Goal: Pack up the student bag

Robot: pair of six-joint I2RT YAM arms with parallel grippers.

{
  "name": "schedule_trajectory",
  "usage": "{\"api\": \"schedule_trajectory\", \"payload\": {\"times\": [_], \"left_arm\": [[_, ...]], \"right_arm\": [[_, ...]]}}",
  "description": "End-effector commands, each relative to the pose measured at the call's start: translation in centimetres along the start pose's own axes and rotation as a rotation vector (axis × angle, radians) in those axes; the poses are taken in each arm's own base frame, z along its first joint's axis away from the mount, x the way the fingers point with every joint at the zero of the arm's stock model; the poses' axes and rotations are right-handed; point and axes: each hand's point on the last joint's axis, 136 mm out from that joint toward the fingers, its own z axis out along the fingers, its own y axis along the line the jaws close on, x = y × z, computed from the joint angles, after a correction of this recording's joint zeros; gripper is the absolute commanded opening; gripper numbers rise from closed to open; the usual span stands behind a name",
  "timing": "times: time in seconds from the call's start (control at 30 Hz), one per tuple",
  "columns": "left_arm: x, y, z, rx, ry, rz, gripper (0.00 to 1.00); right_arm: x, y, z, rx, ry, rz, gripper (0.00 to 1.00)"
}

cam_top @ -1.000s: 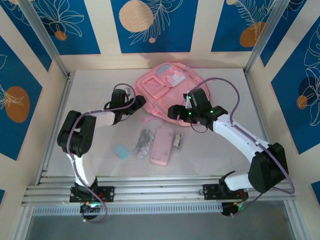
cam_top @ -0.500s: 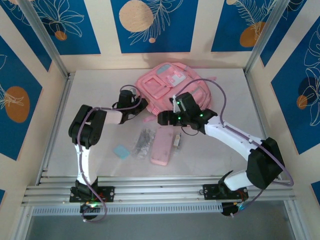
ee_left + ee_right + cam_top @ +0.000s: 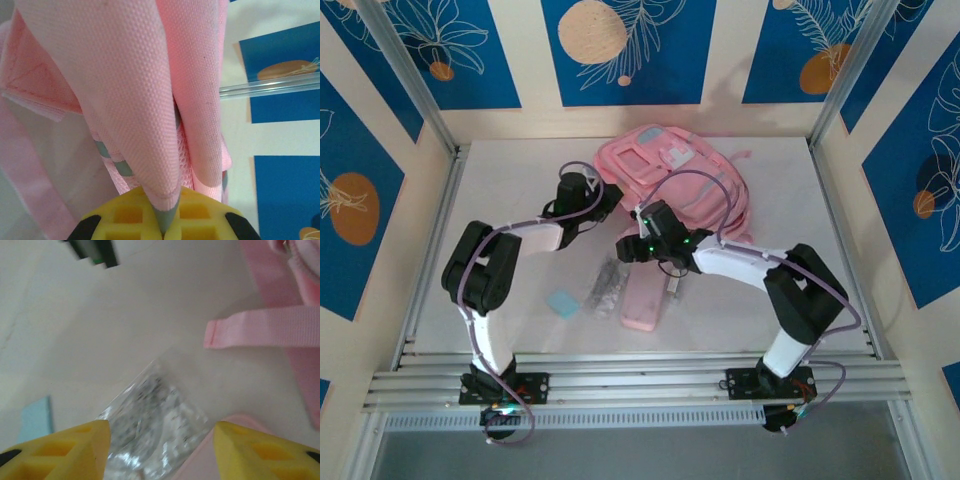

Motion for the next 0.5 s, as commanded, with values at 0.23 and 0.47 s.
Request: {"api": "schedule_trajectory", "payload": {"times": [0.23, 0.47], "left_arm": [[1.1, -4.8, -1.5, 0.148, -0.005, -0.003, 0.00], [2.3, -5.7, -1.8, 0.181, 0.033, -0.026, 0.00]], "right_arm": [[-5.4, -6.2, 2.4, 0.348, -0.265, -0.035, 0.55], [-8.4, -7.0, 3.7, 0.390, -0.359, -0.037, 0.61]]}}
